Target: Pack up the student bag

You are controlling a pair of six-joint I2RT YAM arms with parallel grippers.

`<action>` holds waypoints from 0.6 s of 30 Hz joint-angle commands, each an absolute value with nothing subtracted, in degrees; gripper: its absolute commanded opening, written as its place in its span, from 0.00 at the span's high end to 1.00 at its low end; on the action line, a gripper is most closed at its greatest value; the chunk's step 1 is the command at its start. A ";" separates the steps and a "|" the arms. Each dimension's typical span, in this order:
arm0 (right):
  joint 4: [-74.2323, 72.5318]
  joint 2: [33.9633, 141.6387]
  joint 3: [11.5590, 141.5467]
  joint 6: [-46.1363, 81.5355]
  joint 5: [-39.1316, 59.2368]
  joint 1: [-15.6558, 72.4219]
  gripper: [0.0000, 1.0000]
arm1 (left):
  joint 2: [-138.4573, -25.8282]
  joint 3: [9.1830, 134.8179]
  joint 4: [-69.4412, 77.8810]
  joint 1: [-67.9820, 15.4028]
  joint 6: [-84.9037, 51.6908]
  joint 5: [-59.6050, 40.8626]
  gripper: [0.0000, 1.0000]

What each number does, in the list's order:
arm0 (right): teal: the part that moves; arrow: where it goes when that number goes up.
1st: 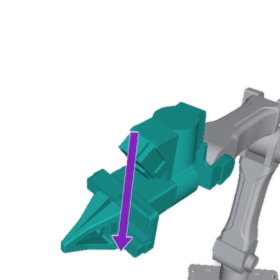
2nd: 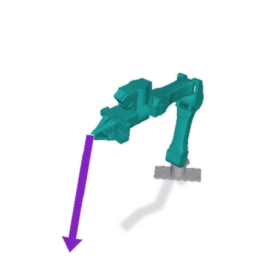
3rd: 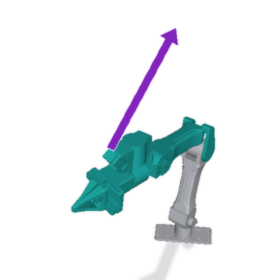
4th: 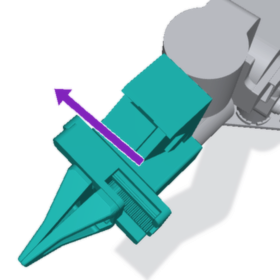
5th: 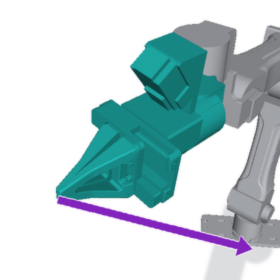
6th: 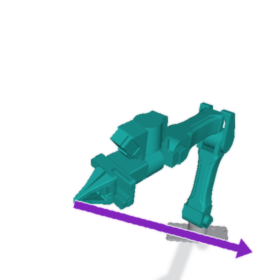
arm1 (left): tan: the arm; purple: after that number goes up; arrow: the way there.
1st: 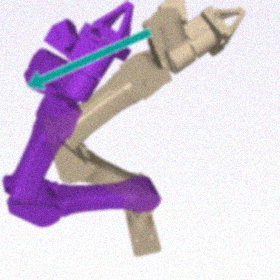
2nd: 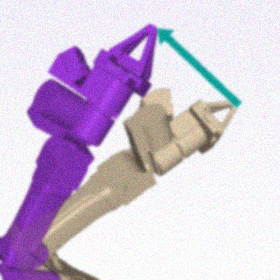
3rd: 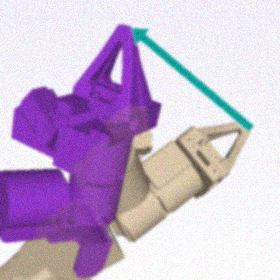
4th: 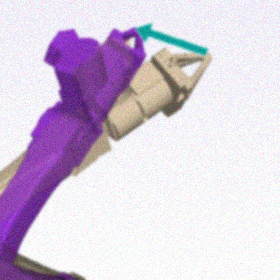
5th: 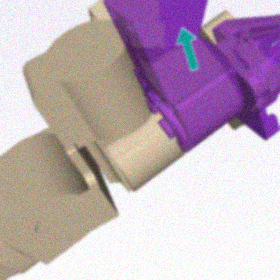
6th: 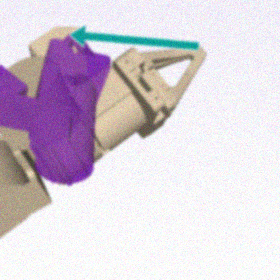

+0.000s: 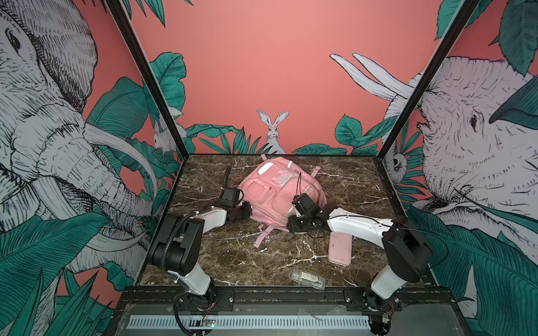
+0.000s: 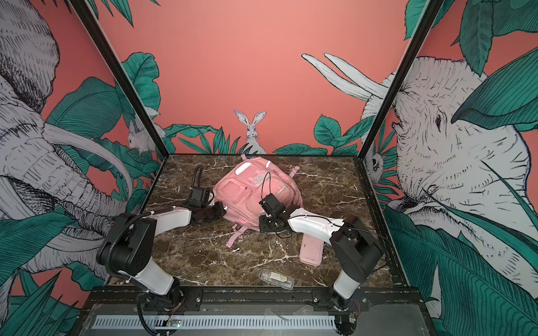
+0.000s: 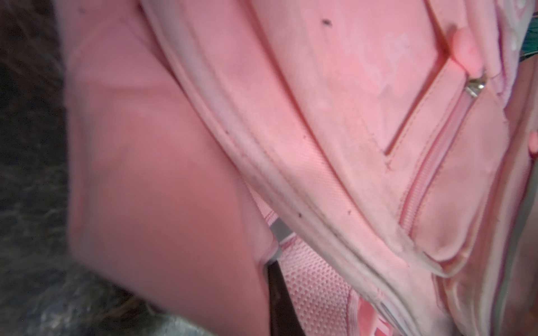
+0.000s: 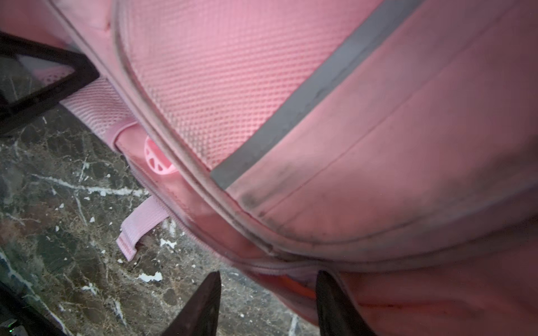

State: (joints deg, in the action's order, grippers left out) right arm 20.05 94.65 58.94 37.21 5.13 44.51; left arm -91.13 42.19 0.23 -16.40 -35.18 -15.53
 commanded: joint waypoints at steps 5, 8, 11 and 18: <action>23.25 99.13 63.12 30.61 1.70 40.31 0.48 | -79.46 32.13 -0.17 -16.01 -38.11 -14.10 0.97; 22.98 100.65 64.53 29.63 1.57 39.04 0.48 | -74.62 28.97 -0.53 -16.03 -39.48 -13.56 0.97; 21.90 102.13 65.91 28.88 2.57 38.19 0.48 | -70.91 26.39 -0.28 -16.08 -41.58 -13.36 0.96; 22.53 99.63 67.27 28.92 4.77 39.91 0.47 | -68.55 24.24 1.85 -16.25 -44.28 -14.77 0.94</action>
State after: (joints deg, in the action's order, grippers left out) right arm 22.15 101.62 66.92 28.93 6.85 39.46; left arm -69.93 24.80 2.57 -16.40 -43.55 -14.22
